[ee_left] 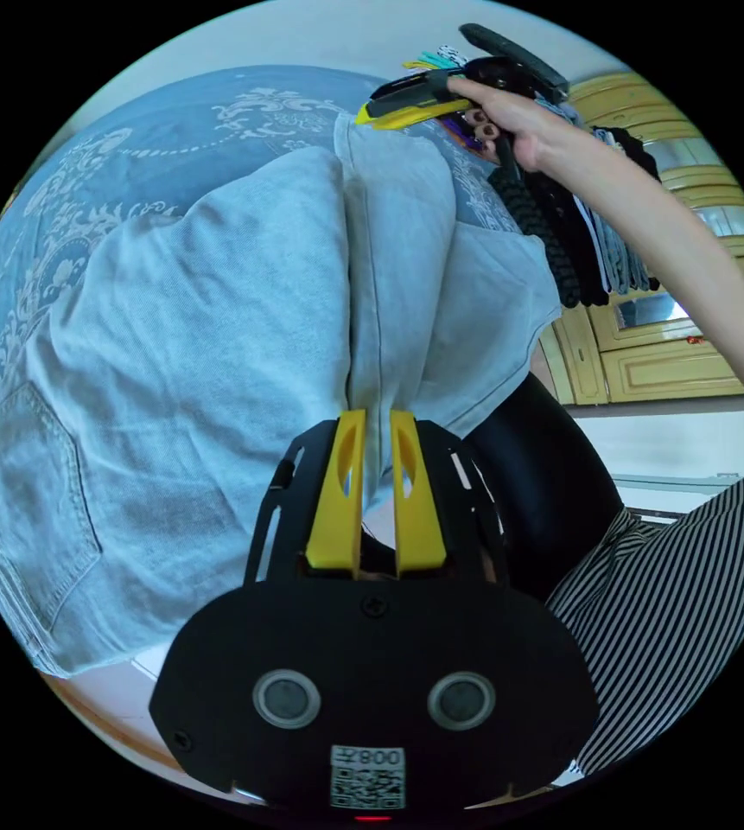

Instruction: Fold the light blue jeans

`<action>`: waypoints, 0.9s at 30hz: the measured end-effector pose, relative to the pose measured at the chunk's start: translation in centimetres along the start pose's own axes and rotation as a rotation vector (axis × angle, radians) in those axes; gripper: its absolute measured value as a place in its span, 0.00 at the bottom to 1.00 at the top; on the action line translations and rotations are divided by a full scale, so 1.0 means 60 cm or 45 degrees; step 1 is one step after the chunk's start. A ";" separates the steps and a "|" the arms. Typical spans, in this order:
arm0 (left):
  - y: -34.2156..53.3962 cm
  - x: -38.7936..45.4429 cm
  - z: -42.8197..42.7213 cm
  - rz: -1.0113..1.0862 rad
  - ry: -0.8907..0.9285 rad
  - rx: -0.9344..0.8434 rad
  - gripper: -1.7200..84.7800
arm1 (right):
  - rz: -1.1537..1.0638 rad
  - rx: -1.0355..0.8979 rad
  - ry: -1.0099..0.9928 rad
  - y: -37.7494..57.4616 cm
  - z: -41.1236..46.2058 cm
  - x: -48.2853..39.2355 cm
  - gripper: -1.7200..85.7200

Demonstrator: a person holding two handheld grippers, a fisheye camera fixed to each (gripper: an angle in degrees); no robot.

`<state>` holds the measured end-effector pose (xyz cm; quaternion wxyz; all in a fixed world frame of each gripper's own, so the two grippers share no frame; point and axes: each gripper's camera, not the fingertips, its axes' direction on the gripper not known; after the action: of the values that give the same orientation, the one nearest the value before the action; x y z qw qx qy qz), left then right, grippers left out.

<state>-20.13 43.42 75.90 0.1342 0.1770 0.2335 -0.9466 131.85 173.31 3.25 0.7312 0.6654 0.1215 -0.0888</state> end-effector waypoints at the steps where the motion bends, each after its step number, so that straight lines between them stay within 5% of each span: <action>1: -0.004 0.001 0.013 -0.004 0.004 0.002 0.06 | 0.010 -0.025 0.010 -0.020 0.022 0.002 0.12; 14: -0.064 0.053 0.152 0.047 0.008 -0.011 0.03 | 0.041 -0.117 0.117 0.010 0.159 0.023 0.06; 20: -0.085 0.104 0.188 0.095 -0.051 0.074 0.02 | 0.090 0.064 -0.130 0.127 0.071 0.112 0.05; 27: -0.109 0.197 0.241 0.292 -0.131 0.101 0.02 | 0.243 0.450 -0.516 0.463 -0.081 0.302 0.05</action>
<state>-36.93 39.89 85.73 0.2464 0.1588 0.1669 -0.9414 156.97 181.46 23.93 0.6184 0.7596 -0.1077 -0.1705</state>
